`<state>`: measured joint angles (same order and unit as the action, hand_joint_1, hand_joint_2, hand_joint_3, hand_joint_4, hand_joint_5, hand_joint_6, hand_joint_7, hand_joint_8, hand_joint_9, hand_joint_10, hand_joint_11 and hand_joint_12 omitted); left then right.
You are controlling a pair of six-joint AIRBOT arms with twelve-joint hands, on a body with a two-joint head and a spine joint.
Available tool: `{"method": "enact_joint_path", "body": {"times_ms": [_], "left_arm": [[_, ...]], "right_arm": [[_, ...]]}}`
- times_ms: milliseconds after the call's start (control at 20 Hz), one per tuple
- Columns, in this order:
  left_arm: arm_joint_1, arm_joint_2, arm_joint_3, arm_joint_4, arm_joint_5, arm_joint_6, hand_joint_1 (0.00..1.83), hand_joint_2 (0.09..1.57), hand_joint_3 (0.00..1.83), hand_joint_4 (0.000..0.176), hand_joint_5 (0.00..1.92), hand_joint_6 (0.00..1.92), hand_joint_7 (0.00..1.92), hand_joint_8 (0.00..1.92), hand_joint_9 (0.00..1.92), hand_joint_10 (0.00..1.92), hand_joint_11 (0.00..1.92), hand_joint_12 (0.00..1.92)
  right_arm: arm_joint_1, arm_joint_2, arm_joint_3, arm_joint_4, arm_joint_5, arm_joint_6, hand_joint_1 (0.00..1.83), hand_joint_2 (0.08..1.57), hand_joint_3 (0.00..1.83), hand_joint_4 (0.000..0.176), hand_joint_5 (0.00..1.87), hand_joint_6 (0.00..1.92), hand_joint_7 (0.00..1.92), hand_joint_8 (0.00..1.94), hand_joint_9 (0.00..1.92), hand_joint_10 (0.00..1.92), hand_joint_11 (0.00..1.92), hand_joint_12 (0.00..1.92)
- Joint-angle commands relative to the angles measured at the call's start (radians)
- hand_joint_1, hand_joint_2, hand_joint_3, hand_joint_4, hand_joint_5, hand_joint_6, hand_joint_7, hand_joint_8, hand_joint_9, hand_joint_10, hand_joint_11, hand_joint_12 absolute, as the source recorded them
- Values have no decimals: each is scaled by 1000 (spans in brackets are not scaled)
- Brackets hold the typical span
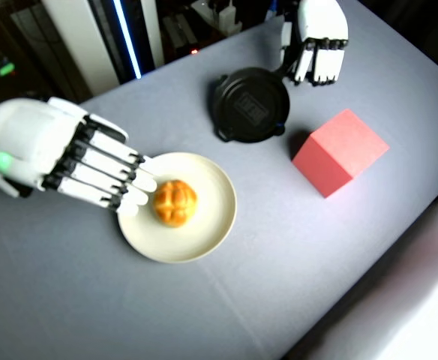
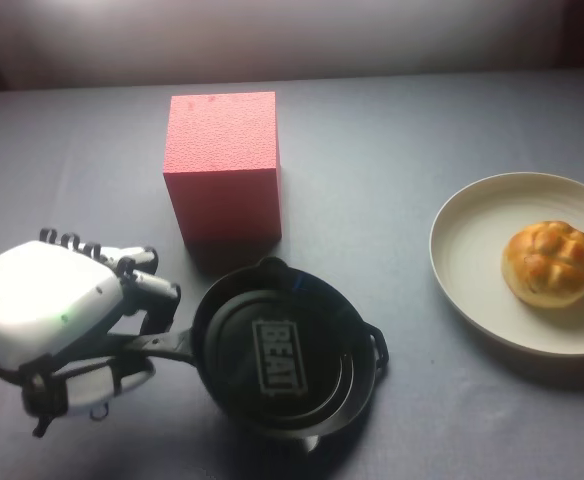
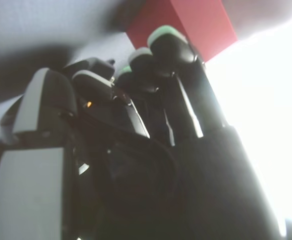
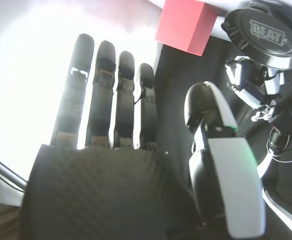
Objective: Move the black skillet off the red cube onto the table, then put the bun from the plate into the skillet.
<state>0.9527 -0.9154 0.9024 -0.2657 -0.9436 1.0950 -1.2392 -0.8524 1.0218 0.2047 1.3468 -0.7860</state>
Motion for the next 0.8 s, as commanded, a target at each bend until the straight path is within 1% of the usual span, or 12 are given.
{"method": "enact_joint_path", "body": {"times_ms": [0, 100, 150, 200, 250, 300, 350, 400, 500, 600, 700, 750], "left_arm": [[-4, 11, -2, 14, -109, -2, 921, 1208, 2, 174, 768, 1329, 381, 1788, 434, 1873, 418, 1921], [-2, 18, -7, 17, -111, -2, 914, 1213, 1, 176, 757, 1327, 376, 1610, 387, 1695, 264, 1921], [0, 23, -10, 18, -114, -2, 895, 1099, 0, 23, 552, 1021, 363, 1387, 354, 1484, 196, 1757], [2, 27, -13, 19, -119, -2, 881, 1067, 0, 0, 518, 772, 383, 1165, 346, 1286, 163, 1629], [8, 38, -23, 22, -136, -2, 847, 1044, 0, 0, 528, 537, 429, 866, 401, 997, 185, 1390], [11, 42, -28, 22, -145, -2, 793, 1022, 1, 0, 520, 198, 469, 447, 424, 609, 70, 1226], [13, 47, -33, 24, -154, -2, 793, 1022, 1, 0, 520, 198, 469, 447, 424, 609, 70, 1226], [17, 58, -42, 28, -170, -2, 788, 1014, 0, 0, 499, 79, 474, 268, 399, 485, 13, 1240], [22, 70, -53, 35, -196, -2, 778, 1012, 0, 0, 455, 4, 484, 65, 393, 303, 0, 1188], [24, 85, -67, 43, -244, -2, 744, 1011, 0, 1, 423, 0, 482, 8, 424, 157, 0, 1158], [26, 94, -75, 49, -285, -2, 793, 988, 0, 11, 362, 0, 399, 0, 368, 84, 0, 1019], [27, 96, -77, 49, -306, -2, 780, 966, 0, 38, 260, 3, 330, 3, 316, 46, 0, 862]], "right_arm": [[4, 1, 4, 17, 111, 6, 545, 1352, 0, 0, 474, 0, 547, 0, 568, 1, 345, 582], [4, 1, 4, 17, 110, 6, 527, 1349, 0, 0, 472, 0, 558, 3, 576, 2, 341, 601], [4, 1, 4, 17, 110, 6, 524, 1349, 0, 0, 472, 0, 536, 0, 569, 0, 342, 601], [4, 1, 4, 17, 110, 6, 525, 1349, 0, 0, 476, 2, 531, 0, 569, 0, 346, 602], [4, 1, 4, 17, 110, 6, 539, 1343, 0, 0, 477, 2, 520, 0, 553, 0, 350, 598], [4, 1, 4, 17, 110, 6, 513, 1340, 0, 0, 476, 1, 528, 3, 554, 2, 358, 587], [4, 1, 4, 16, 110, 6, 513, 1340, 0, 0, 476, 1, 528, 3, 554, 2, 358, 587], [4, 1, 5, 16, 110, 6, 513, 1344, 0, 2, 469, 0, 517, 1, 548, 1, 367, 554], [6, 1, 9, 16, 110, 6, 526, 1342, 0, 0, 461, 0, 509, 0, 539, 0, 364, 533], [17, 1, 17, 16, 102, 6, 575, 1331, 0, 0, 463, 1, 500, 1, 518, 2, 365, 540], [38, 1, 30, 7, 70, 6, 774, 1273, 3, 0, 474, 0, 520, 0, 518, 0, 297, 710], [58, -1, 39, -6, 44, 6, 834, 1259, 1, 0, 468, 0, 521, 0, 519, 0, 251, 827]]}}
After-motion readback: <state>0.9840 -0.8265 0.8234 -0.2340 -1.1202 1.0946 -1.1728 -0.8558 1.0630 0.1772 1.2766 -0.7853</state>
